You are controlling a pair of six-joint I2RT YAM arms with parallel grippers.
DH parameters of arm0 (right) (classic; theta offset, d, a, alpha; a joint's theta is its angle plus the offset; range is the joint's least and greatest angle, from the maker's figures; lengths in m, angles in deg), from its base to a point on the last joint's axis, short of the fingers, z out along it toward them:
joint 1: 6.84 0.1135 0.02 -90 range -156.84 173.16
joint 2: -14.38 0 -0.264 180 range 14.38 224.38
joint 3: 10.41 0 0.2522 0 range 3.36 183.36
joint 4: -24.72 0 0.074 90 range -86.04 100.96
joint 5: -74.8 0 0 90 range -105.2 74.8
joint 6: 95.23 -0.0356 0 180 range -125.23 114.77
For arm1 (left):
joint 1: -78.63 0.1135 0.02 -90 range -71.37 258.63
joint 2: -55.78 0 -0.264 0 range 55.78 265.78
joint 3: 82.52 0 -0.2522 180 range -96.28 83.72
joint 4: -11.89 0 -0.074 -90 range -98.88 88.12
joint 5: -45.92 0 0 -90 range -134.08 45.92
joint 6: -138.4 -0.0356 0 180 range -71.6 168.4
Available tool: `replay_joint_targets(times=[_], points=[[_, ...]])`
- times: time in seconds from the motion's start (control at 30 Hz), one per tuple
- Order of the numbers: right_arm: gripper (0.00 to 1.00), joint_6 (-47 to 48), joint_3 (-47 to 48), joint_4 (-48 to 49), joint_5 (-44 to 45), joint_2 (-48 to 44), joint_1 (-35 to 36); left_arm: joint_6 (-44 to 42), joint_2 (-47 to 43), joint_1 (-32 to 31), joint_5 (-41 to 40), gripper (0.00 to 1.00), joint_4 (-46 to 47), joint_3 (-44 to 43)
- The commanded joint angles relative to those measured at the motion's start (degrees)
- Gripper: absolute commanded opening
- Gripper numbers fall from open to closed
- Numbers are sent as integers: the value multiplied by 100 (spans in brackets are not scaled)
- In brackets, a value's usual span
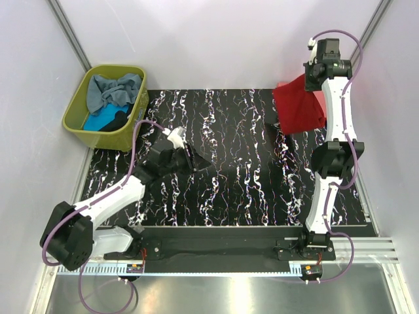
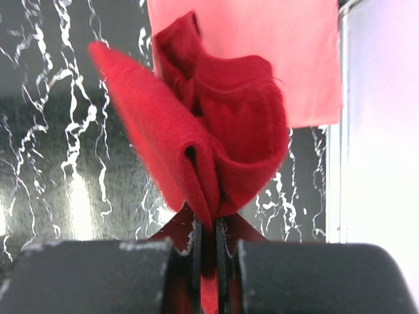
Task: Fold and stack the t-shirts
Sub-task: Neatly place the folded tshirt to the corner
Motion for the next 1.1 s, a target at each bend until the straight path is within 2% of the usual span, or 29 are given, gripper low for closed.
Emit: replay_joint_targets(times=[0.0, 0.17, 0.33, 0.47, 0.7, 1.07], points=[[0, 166, 497, 123, 160, 7, 35, -242, -92, 131, 296, 45, 203, 7], [0, 218, 612, 123, 204, -46, 35, -164, -66, 157, 454, 45, 379, 173], [0, 227, 761, 150, 73, -134, 35, 74, 171, 315, 1068, 50, 581, 218], [0, 175, 911, 141, -165, -186, 44, 48, 321, 465, 1526, 51, 678, 192], [0, 350, 823, 246, -525, -231, 88, 74, 391, 509, 1614, 51, 836, 156], [0, 552, 1359, 501, -807, 393, 88, 206, 637, 570, 1755, 51, 1003, 174]])
